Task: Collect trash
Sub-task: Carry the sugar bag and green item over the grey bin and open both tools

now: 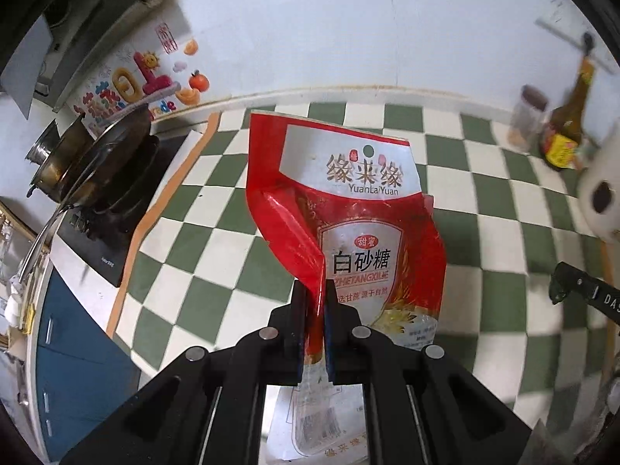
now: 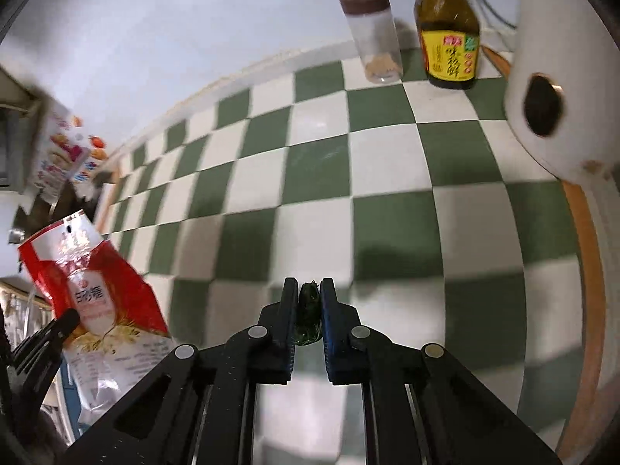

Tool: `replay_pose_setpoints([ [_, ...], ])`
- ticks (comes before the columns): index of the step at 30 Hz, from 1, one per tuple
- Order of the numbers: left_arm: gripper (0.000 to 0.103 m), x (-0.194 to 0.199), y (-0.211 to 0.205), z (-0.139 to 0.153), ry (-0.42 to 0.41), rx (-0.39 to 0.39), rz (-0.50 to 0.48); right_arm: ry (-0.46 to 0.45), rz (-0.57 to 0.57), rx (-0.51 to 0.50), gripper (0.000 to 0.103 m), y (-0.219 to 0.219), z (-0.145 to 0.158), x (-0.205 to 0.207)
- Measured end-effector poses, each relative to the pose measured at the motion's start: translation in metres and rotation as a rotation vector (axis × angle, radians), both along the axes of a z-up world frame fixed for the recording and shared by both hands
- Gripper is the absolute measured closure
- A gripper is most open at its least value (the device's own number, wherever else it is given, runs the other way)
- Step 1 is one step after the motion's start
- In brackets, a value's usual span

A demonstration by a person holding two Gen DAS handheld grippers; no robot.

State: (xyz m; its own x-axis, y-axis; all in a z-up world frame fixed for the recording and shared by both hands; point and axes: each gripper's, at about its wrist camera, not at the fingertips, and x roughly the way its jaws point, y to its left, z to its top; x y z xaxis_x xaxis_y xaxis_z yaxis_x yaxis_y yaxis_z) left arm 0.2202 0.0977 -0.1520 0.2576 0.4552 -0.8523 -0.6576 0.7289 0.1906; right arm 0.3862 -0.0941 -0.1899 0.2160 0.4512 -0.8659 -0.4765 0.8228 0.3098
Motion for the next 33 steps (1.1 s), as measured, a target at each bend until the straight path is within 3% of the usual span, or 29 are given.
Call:
replay_pose_setpoints([
  [7, 0.098, -0.103, -0.019, 0.037, -0.096, -0.015, -0.106, -0.075, -0.034, 0.068, 0.091, -0.027, 0.049, -0.127],
  [11, 0.098, -0.162, -0.031, 0.043, -0.099, -0.039, -0.179, -0.094, -0.077, 0.100, 0.092, -0.051, 0.066, -0.210],
  [16, 0.098, -0.226, -0.044, 0.028, -0.033, -0.103, -0.226, -0.034, -0.110, 0.096, 0.092, -0.078, 0.057, -0.301],
  [19, 0.098, -0.251, -0.050, -0.001, 0.035, -0.156, -0.234, 0.017, -0.109, 0.063, 0.092, -0.090, 0.036, -0.339],
  [24, 0.098, -0.271, -0.061, -0.081, 0.177, -0.271, -0.205, 0.123, -0.099, -0.006, 0.092, -0.106, -0.031, -0.371],
  [27, 0.098, -0.273, -0.068, -0.141, 0.247, -0.311, -0.188, 0.216, -0.093, -0.032, 0.092, -0.113, -0.092, -0.375],
  [29, 0.098, -0.268, -0.071, -0.182, 0.288, -0.338, -0.178, 0.271, -0.084, -0.041, 0.092, -0.117, -0.142, -0.375],
  [33, 0.097, -0.257, -0.073, -0.303, 0.383, -0.409, -0.133, 0.377, -0.090, -0.070, 0.092, -0.124, -0.267, -0.369],
])
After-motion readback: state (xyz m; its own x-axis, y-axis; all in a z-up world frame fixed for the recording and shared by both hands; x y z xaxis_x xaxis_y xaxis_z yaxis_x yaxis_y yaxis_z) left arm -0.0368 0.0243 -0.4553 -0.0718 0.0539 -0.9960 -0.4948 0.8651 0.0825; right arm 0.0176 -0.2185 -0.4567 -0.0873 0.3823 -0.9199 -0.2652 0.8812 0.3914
